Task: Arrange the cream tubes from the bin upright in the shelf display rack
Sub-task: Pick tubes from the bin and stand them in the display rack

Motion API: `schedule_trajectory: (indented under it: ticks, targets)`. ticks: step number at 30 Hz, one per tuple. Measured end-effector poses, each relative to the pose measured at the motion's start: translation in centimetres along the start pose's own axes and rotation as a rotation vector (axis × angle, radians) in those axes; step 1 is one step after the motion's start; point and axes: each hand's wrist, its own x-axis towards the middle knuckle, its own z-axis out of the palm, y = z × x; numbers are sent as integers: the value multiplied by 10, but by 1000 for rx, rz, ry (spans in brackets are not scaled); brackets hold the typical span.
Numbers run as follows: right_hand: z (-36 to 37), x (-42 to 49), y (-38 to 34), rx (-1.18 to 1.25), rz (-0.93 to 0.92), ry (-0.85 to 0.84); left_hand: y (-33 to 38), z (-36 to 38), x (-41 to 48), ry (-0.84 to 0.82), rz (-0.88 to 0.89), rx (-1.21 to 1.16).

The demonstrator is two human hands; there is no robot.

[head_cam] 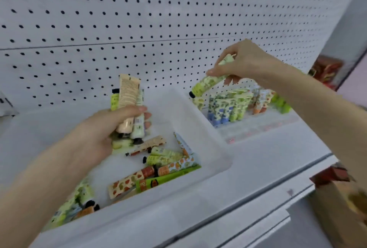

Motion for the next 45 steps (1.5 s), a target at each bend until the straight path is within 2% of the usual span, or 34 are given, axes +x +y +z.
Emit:
schedule_trajectory:
  ticks: [4, 9, 14, 19, 29, 45]
  targets:
    - [-37, 14, 43, 55, -47, -15, 7, 59, 10, 38, 24, -51]
    - [-54, 27, 87, 86, -78, -206, 7, 119, 34, 76, 26, -124]
    - [-75, 37, 113, 152, -91, -91, -6, 172, 50, 64, 37, -118]
    - [-86, 40, 152, 25, -134, -162, -6, 213, 62, -18, 39, -64]
    - [-68, 56, 221, -40, -129, -4, -35, 219, 84, -135, 94, 118]
    - [-45, 69, 247, -86, -115, -126, -45, 223, 98, -127, -4, 237]
